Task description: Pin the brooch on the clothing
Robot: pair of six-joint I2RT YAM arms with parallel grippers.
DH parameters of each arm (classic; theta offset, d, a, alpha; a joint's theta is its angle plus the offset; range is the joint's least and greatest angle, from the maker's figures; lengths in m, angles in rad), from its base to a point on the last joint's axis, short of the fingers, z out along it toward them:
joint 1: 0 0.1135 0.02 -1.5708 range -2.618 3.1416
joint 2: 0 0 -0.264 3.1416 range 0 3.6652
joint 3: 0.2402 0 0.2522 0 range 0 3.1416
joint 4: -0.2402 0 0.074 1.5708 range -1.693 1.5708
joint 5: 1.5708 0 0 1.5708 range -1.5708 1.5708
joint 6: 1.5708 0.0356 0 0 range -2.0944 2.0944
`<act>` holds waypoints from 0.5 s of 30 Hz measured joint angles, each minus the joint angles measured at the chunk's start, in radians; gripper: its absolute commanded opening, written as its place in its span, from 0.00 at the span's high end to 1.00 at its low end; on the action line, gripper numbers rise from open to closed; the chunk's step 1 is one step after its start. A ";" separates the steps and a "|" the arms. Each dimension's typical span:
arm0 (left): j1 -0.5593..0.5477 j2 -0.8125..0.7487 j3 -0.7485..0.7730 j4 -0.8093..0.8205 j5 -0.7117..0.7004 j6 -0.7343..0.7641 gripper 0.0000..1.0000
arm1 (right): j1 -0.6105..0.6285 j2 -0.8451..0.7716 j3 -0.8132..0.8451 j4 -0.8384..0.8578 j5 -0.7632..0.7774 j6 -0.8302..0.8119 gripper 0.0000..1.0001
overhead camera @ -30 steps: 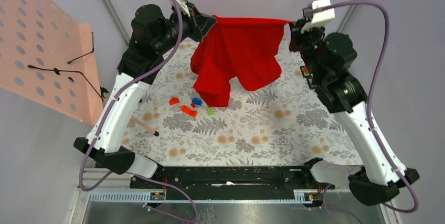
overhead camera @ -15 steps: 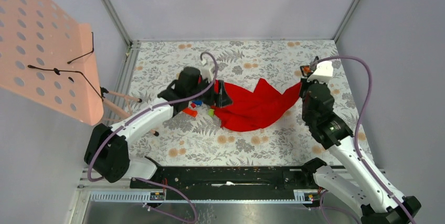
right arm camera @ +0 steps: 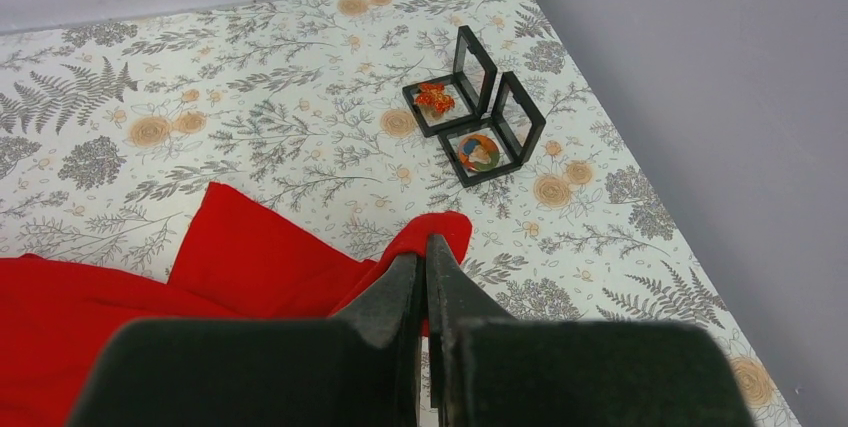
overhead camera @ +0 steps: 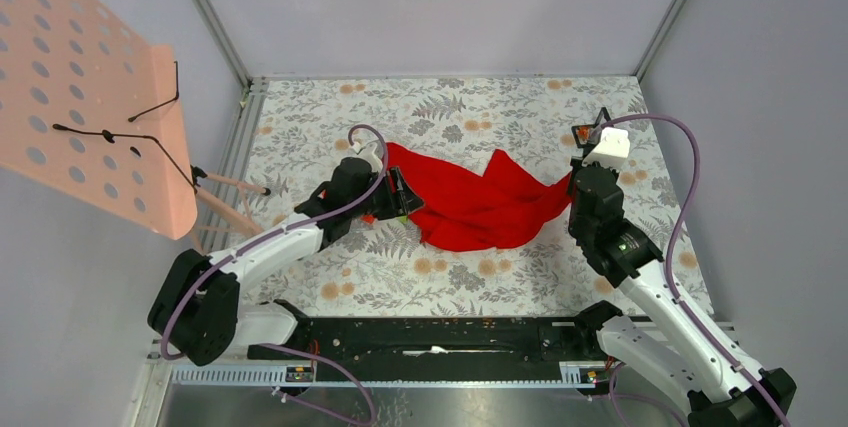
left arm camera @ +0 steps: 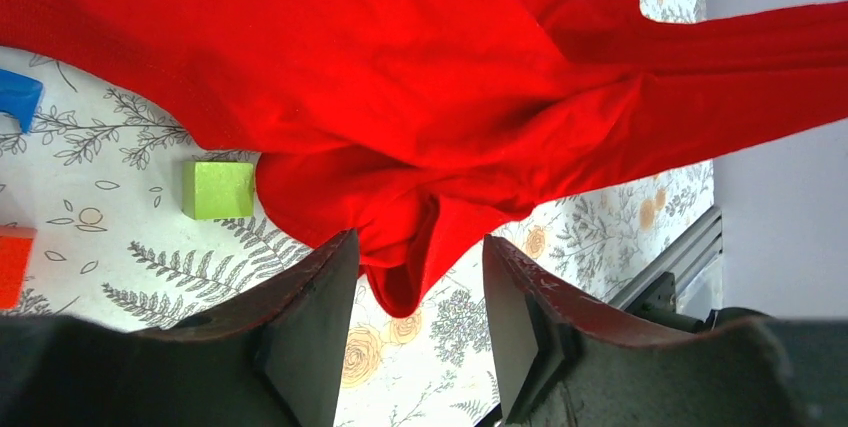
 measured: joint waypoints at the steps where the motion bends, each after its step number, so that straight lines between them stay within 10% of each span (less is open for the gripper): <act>1: 0.000 0.006 -0.001 0.005 -0.002 -0.018 0.48 | 0.000 0.001 0.000 0.001 0.000 0.000 1.00; 15: 0.000 0.069 -0.028 0.011 -0.080 -0.121 0.52 | 0.000 0.003 0.000 0.012 0.000 0.002 1.00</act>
